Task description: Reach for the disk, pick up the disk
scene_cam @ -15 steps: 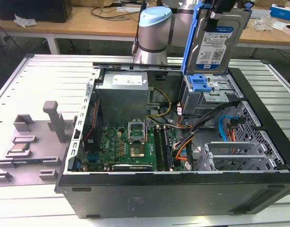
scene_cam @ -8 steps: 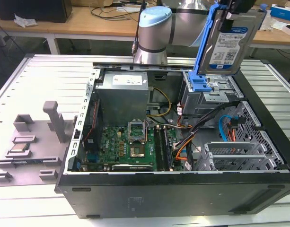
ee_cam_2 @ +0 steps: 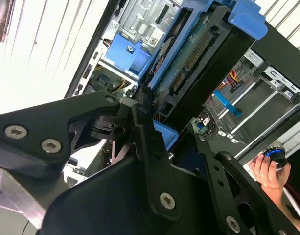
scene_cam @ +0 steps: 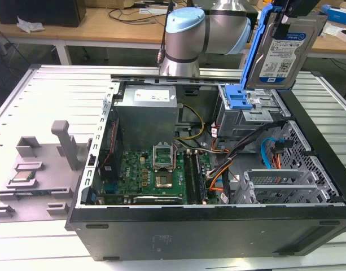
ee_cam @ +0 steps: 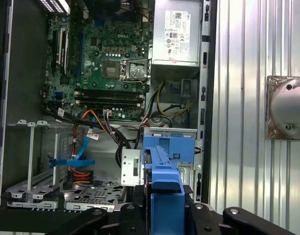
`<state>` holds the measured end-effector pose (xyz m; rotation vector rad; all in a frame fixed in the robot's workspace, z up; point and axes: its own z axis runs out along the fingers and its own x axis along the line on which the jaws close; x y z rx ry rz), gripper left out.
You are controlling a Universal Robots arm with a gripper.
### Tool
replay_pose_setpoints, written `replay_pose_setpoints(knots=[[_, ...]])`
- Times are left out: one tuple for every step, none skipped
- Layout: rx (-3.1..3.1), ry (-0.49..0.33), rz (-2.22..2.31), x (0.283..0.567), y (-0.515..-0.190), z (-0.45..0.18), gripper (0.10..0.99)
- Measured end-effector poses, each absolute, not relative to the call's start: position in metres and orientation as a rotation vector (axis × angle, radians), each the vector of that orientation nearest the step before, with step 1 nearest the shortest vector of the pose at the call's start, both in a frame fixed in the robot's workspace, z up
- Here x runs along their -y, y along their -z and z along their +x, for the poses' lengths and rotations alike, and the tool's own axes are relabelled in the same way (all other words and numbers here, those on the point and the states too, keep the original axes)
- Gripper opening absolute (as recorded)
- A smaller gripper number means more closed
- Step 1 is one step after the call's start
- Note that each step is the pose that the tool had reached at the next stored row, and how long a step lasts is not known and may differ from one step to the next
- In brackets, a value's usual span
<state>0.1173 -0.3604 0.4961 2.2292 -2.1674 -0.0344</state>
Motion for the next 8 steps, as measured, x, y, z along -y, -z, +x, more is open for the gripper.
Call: replay_pose_setpoints(knots=[[2.167, 0.034, 2.229, 0.36, -0.496, 0.117, 0.369], [2.168, 0.034, 2.229, 0.361, -0.496, 0.117, 0.369], [2.168, 0.034, 2.229, 0.362, -0.496, 0.117, 0.369], [2.168, 0.034, 2.229, 0.364, -0.496, 0.117, 0.369], [2.168, 0.034, 2.229, 0.367, -0.496, 0.117, 0.369], [2.168, 0.034, 2.229, 0.371, -0.496, 0.117, 0.369], [2.168, 0.034, 2.229, 0.373, -0.496, 0.117, 0.369], [2.168, 0.034, 2.228, 0.375, -0.496, 0.117, 0.369]])
